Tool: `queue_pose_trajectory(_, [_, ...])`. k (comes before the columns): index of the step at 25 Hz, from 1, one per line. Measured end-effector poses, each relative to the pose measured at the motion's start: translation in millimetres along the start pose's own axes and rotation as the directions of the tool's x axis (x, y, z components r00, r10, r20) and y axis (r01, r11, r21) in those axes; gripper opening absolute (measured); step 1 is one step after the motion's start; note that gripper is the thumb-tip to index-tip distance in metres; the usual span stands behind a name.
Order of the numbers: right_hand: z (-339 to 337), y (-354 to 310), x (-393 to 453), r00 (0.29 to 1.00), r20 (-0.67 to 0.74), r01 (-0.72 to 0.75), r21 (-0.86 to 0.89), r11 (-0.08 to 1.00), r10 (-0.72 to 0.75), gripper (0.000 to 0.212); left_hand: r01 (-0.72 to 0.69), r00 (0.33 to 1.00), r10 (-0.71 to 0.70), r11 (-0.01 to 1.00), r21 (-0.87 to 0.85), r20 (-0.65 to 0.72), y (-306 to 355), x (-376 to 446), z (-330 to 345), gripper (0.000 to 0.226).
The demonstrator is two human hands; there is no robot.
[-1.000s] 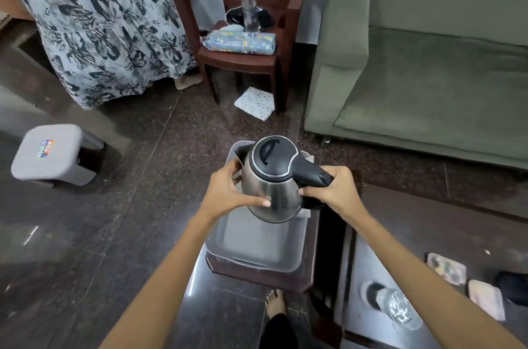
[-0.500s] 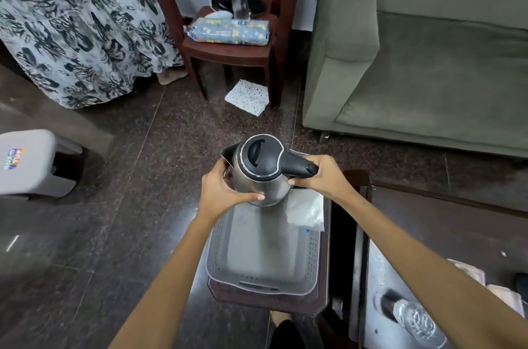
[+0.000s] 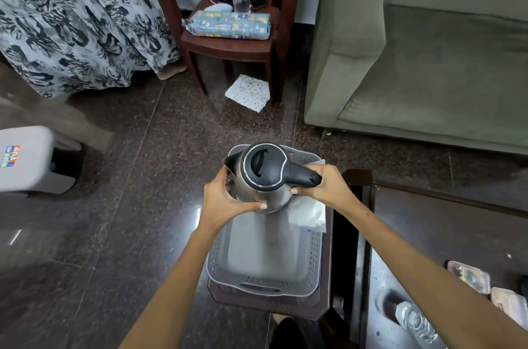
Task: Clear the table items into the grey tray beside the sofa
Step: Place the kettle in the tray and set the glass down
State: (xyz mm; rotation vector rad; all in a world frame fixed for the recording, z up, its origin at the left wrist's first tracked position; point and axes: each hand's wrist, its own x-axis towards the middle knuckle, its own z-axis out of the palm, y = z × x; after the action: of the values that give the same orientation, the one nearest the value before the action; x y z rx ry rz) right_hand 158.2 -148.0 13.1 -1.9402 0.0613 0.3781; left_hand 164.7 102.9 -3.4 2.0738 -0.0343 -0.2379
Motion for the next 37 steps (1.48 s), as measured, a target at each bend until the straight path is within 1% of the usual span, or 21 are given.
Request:
queue_pose_trajectory(3, [7, 6, 1, 0.999, -0.007, -0.043, -0.038, 0.998, 0.043, 0.026, 0.030, 1.000, -0.031, 0.999, 0.031, 0.007, -8, 0, 3, 0.101])
queue_pose_trajectory(7, [13, 11, 5, 0.999, -0.008, -0.046, -0.097, 0.994, 0.046, 0.032, 0.055, 0.998, -0.055, 0.998, 0.028, 0.009, -18, 1, 4, 0.101])
queue_pose_trajectory(11, [12, 13, 6, 0.998, -0.001, -0.057, -0.133, 0.989, 0.057, 0.034, 0.058, 0.998, -0.058, 0.997, 0.046, 0.003, -22, 0, 6, 0.100])
queue_pose_trajectory(13, [13, 13, 4, 0.999, -0.023, -0.046, -0.165, 0.985, 0.042, 0.035, 0.060, 0.998, -0.060, 0.997, 0.050, -0.008, -21, -2, 6, 0.100])
queue_pose_trajectory(15, [14, 15, 1, 0.997, -0.077, -0.036, -0.218, 0.975, 0.019, 0.035, 0.069, 0.997, -0.068, 0.997, 0.041, -0.037, -18, -8, 7, 0.100])
queue_pose_trajectory(17, [13, 17, -6, 0.989, -0.145, -0.029, -0.245, 0.969, -0.007, 0.037, 0.090, 0.991, -0.087, 0.996, 0.020, -0.101, -14, -24, 14, 0.097])
queue_pose_trajectory(20, [7, 24, -32, 0.966, -0.257, -0.041, -0.169, 0.985, -0.004, 0.048, 0.154, 0.961, -0.169, 0.985, -0.082, -0.219, -2, -67, 35, 0.082])
queue_pose_trajectory(21, [3, 28, -44, 0.955, -0.296, -0.051, -0.129, 0.990, 0.010, 0.048, 0.170, 0.948, -0.188, 0.981, -0.090, -0.256, 3, -83, 45, 0.075])
queue_pose_trajectory(23, [-14, 40, -75, 0.934, -0.354, -0.066, -0.054, 0.996, 0.043, 0.042, 0.187, 0.937, -0.192, 0.981, -0.044, -0.292, 15, -115, 72, 0.063])
queue_pose_trajectory(24, [-25, 50, -93, 0.925, -0.374, -0.079, -0.025, 0.997, 0.064, 0.039, 0.177, 0.945, -0.178, 0.984, -0.027, -0.275, 21, -129, 89, 0.057])
queue_pose_trajectory(26, [-53, 80, -139, 0.900, -0.416, -0.135, 0.011, 0.991, 0.127, 0.032, 0.115, 0.979, -0.113, 0.993, 0.000, -0.170, 36, -155, 135, 0.048])
queue_pose_trajectory(28, [-81, 121, -193, 0.860, -0.457, -0.226, 0.060, 0.972, 0.228, 0.028, 0.054, 0.998, -0.053, 0.998, 0.035, -0.016, 51, -179, 190, 0.037])
queue_pose_trajectory(29, [-96, 146, -223, 0.833, -0.476, -0.284, 0.069, 0.956, 0.282, 0.027, 0.039, 0.996, -0.043, 0.998, 0.046, 0.075, 59, -192, 222, 0.032])
queue_pose_trajectory(30, [-108, 171, -252, 0.811, -0.489, -0.345, 0.047, 0.937, 0.323, 0.026, 0.027, 0.985, -0.038, 0.998, 0.064, 0.166, 65, -205, 254, 0.029])
queue_pose_trajectory(32, [-125, 215, -298, 0.808, -0.470, -0.437, -0.072, 0.896, 0.356, 0.026, 0.015, 0.957, -0.046, 0.994, 0.111, 0.285, 71, -228, 312, 0.026])
queue_pose_trajectory(33, [-131, 236, -319, 0.815, -0.441, -0.471, -0.125, 0.873, 0.376, 0.030, 0.026, 0.946, -0.068, 0.990, 0.136, 0.317, 71, -241, 342, 0.026])
queue_pose_trajectory(34, [-131, 249, -331, 0.839, -0.381, -0.478, -0.177, 0.860, 0.388, 0.038, 0.048, 0.941, -0.098, 0.986, 0.159, 0.323, 70, -249, 362, 0.027])
queue_pose_trajectory(35, [-128, 261, -342, 0.870, -0.285, -0.468, -0.221, 0.856, 0.402, 0.052, 0.074, 0.941, -0.129, 0.980, 0.182, 0.313, 69, -257, 381, 0.027])
queue_pose_trajectory(37, [-116, 276, -350, 0.911, -0.083, -0.409, -0.295, 0.863, 0.404, 0.086, 0.126, 0.944, -0.183, 0.969, 0.214, 0.275, 66, -268, 408, 0.033])
